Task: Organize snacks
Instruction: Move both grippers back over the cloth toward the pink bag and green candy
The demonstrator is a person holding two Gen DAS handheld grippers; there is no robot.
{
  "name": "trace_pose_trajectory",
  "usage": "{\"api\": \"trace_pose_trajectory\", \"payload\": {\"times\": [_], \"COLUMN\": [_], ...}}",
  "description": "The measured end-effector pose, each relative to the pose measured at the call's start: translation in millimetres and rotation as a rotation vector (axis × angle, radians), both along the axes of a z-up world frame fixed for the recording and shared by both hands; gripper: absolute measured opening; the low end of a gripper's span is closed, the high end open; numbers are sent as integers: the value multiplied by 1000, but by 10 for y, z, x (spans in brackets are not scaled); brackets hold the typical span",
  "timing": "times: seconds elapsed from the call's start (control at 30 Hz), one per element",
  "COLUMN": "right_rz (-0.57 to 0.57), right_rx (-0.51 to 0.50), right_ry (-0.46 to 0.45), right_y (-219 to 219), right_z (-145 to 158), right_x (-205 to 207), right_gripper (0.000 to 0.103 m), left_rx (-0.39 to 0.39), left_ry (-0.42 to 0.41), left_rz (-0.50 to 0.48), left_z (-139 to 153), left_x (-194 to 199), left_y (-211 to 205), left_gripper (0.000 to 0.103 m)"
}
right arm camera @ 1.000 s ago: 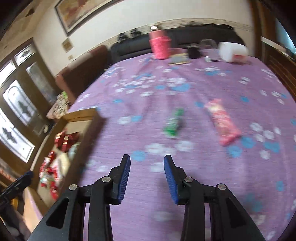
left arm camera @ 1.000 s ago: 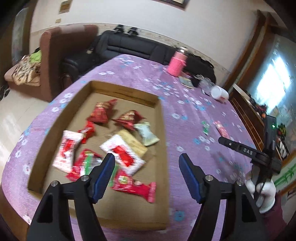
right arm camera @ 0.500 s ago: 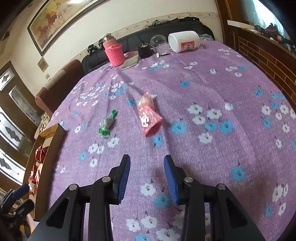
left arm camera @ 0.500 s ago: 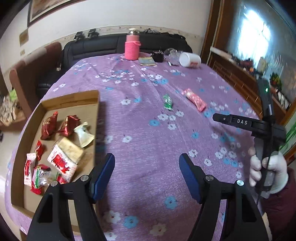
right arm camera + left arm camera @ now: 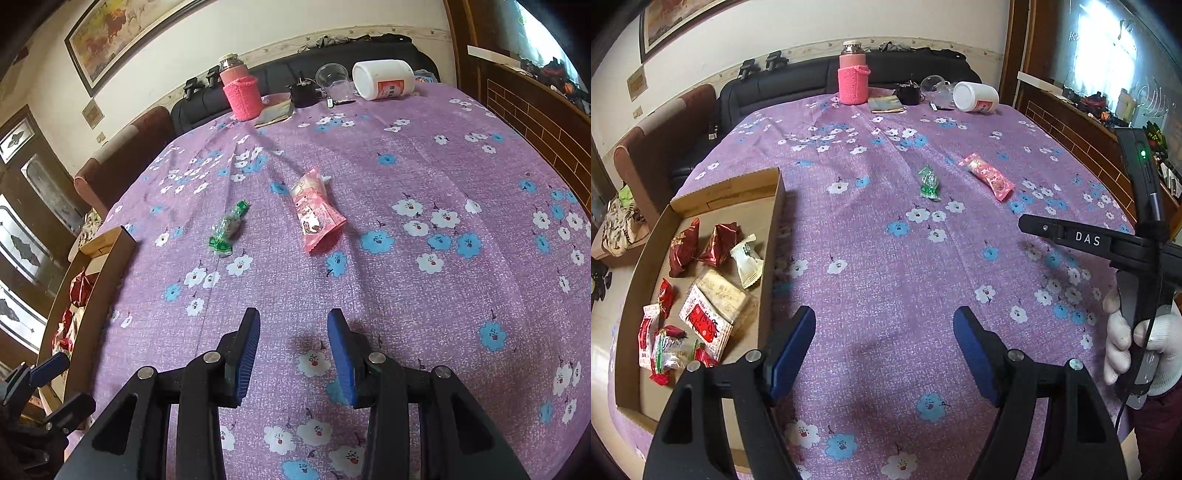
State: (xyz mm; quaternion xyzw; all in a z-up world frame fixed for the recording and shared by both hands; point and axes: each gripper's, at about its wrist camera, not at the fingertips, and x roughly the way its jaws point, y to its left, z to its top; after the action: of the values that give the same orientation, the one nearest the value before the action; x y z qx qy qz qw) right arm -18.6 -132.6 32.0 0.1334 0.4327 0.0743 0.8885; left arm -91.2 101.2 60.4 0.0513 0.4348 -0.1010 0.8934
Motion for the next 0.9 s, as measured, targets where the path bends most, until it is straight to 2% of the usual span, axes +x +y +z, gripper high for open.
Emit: {"api": "trace_pose_trajectory", "payload": {"times": [0.57,0.9], "right_rz": [-18,-35], "right_rx": [-18,-54], "right_ry": [4,-25], "right_y": [-91,-192], "right_z": [32,215], "right_x": [45,98], "right_gripper": [41,41], "left_rx": [25,-4], "left_ry": [36,110], "left_rz": [-17,-11], "left_z": [-141,-371], "left_x": [207,458], "left_y": [-119,-218], "left_gripper": [77,77]}}
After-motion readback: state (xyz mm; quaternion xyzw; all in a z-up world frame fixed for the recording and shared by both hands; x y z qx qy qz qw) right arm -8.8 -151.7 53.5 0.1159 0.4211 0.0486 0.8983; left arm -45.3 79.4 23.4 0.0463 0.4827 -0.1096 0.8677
